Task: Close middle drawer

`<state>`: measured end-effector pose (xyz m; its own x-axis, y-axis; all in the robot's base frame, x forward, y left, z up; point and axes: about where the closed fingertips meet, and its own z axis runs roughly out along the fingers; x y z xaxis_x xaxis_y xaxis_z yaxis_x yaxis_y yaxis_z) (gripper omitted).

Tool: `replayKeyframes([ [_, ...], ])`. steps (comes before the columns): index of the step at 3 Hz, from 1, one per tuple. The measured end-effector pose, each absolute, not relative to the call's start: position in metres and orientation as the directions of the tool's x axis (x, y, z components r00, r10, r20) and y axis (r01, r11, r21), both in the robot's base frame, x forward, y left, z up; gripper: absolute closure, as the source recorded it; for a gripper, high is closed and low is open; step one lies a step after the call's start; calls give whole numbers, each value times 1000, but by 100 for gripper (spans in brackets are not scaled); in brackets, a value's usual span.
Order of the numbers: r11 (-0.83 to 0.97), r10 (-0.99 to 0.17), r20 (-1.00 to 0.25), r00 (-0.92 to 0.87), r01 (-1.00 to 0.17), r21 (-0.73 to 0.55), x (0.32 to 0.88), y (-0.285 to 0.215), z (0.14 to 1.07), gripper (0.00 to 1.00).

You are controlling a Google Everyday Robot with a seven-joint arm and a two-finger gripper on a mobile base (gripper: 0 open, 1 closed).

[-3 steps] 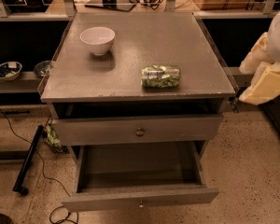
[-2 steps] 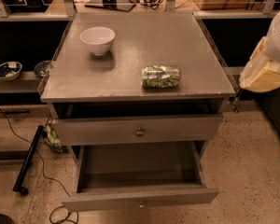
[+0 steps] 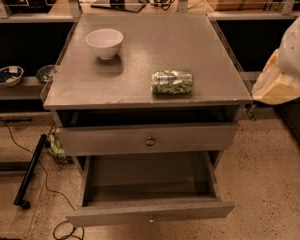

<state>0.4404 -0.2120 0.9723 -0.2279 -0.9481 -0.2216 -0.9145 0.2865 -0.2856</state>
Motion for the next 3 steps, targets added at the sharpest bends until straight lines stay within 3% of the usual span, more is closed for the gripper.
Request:
replayKeyframes([
  [2,358,-921,-238,-307,-909,-212,430,-222,882,100],
  [3,383,-910,-209,-358,-919,-95,415,-235,805,100],
])
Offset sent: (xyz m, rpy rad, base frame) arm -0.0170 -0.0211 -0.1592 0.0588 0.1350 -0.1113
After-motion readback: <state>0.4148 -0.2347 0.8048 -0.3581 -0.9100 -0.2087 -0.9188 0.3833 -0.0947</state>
